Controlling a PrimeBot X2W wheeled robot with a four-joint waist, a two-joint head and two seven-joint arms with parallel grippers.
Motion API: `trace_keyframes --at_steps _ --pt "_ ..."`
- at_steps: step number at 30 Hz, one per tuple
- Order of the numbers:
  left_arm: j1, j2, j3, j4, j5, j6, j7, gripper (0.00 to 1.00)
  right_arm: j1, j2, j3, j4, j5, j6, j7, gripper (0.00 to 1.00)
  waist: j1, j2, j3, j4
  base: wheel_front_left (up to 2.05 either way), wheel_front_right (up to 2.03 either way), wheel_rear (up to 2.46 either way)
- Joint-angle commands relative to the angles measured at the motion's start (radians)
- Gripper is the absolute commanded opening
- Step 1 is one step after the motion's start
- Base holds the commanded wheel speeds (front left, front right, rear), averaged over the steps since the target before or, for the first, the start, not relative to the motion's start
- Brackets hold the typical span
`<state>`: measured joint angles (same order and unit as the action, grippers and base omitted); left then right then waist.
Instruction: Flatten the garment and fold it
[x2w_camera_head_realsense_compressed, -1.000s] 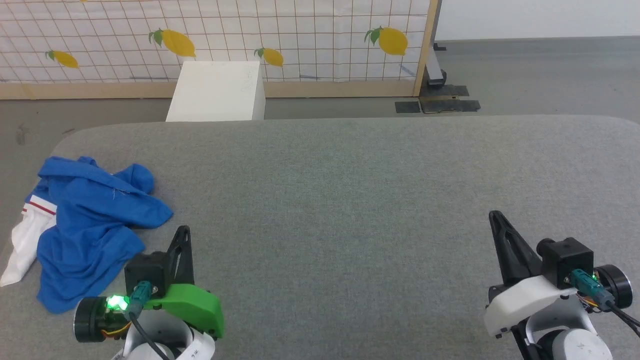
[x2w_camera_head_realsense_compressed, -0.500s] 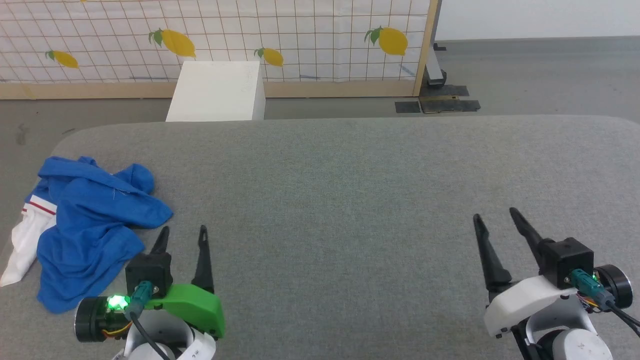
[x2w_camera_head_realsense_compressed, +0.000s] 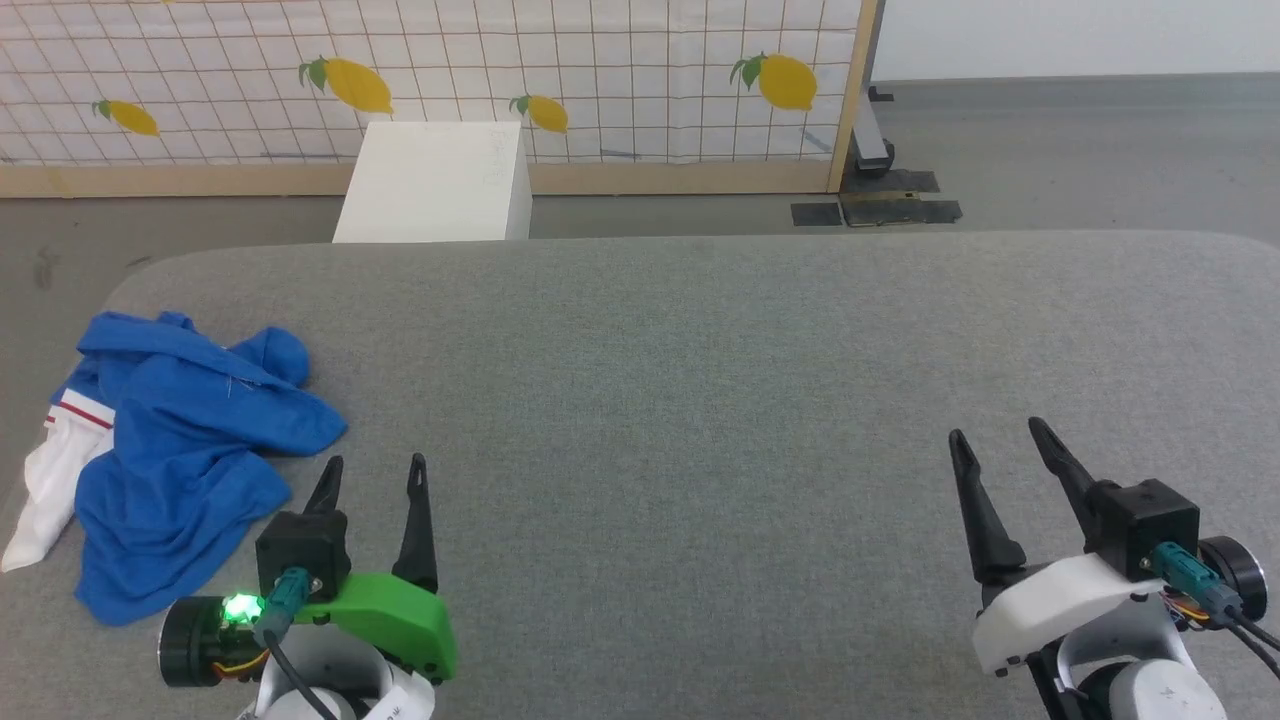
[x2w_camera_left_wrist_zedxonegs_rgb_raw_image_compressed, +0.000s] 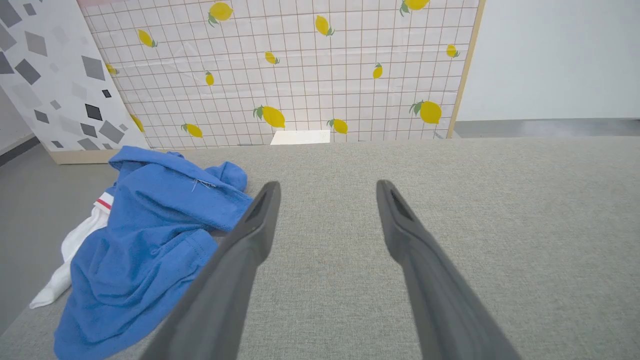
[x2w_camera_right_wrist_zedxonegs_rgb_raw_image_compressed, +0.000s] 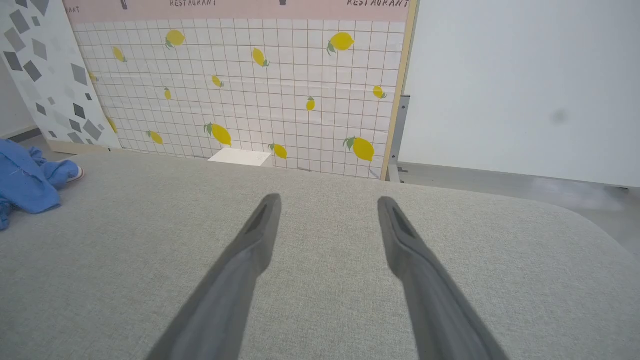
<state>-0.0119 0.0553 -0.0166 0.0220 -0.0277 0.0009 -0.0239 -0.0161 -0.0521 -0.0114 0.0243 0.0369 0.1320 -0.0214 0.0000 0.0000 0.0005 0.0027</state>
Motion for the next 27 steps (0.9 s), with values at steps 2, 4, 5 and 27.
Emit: trace_keyframes --at_steps 2,4,5,27 --pt "-0.001 -0.001 -0.004 0.007 -0.007 -0.003 -0.012 1.00 0.010 0.000 -0.007 0.007 0.014 0.000 -0.013 1.00 0.0000 0.0000 0.000 0.000 0.00 0.00 0.00" --pt "-0.001 -0.001 -0.006 0.010 -0.010 -0.003 -0.016 1.00 0.012 0.000 -0.011 0.010 0.019 0.000 -0.018 1.00 0.0000 0.0000 0.000 0.001 0.00 0.00 0.00" --pt "-0.001 -0.001 -0.006 0.012 -0.011 -0.004 -0.018 1.00 0.012 0.000 -0.014 0.011 0.020 0.000 -0.019 1.00 0.0000 0.0000 0.000 0.001 0.00 0.00 0.00" --pt "-0.003 -0.002 -0.018 0.048 -0.035 -0.009 -0.068 1.00 0.026 0.001 -0.058 0.034 0.051 0.000 -0.070 1.00 0.0000 0.0000 0.003 0.003 0.00 0.00 0.00"
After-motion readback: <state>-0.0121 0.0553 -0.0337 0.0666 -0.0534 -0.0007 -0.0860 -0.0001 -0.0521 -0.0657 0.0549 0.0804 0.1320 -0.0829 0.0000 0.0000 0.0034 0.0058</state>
